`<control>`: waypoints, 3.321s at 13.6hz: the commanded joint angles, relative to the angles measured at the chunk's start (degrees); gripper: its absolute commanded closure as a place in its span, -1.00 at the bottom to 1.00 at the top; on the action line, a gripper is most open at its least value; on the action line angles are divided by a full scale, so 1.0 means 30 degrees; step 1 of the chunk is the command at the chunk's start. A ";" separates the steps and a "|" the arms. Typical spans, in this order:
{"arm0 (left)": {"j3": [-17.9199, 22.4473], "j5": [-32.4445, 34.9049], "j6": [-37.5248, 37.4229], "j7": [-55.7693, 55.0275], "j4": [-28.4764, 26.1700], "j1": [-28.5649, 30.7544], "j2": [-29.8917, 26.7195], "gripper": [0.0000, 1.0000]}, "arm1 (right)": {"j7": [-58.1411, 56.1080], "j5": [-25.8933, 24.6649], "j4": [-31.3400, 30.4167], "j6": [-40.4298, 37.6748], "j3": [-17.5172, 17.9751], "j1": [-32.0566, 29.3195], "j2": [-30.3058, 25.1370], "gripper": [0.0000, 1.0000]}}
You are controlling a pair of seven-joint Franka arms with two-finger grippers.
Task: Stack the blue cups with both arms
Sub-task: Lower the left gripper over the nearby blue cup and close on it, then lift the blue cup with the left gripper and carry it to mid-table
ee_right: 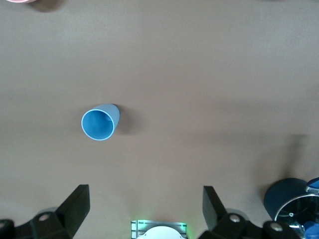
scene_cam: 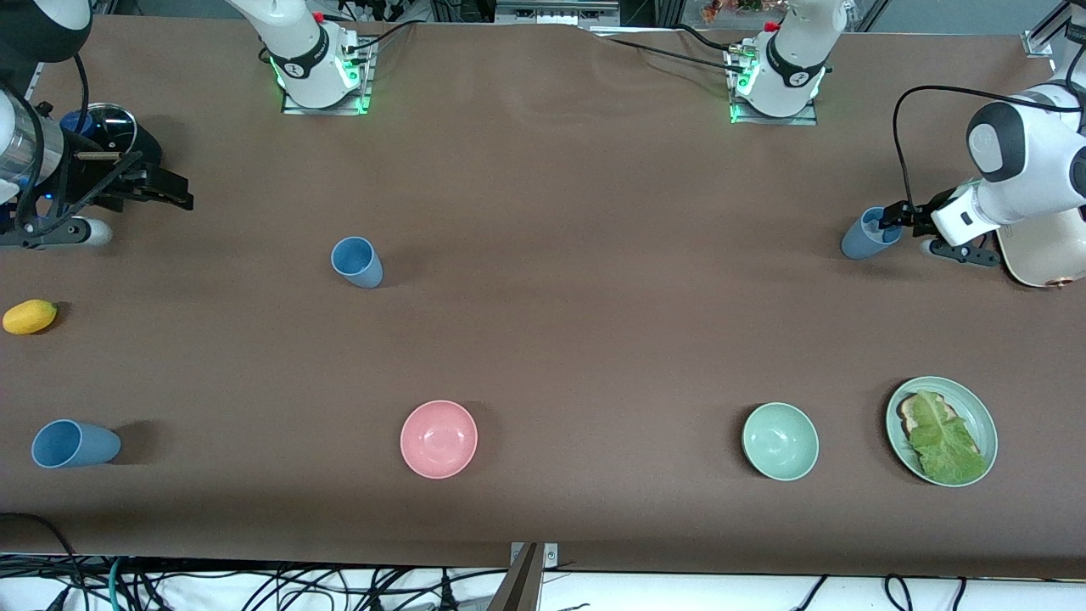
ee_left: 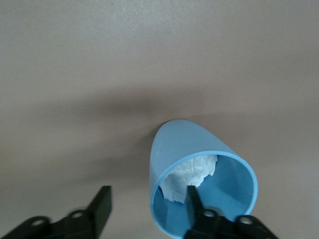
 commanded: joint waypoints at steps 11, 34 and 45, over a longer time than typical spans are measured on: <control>-0.3780 -0.1394 -0.5999 -0.3812 0.6689 0.0025 0.0081 1.00 | 0.0148 0.0009 0.0465 -0.0426 0.0032 -0.0096 0.0176 -1.00; -1.0673 0.2444 -0.1565 -2.1638 1.2677 -1.0697 1.0535 1.00 | 0.0119 0.0009 0.0436 -0.0426 -0.0434 -0.0155 0.0293 -1.00; -1.0849 0.2354 -0.6092 -2.1669 1.2765 -0.8972 0.6740 -1.00 | -0.0056 0.0068 0.0553 0.0071 -0.0935 -0.0155 0.0762 -1.00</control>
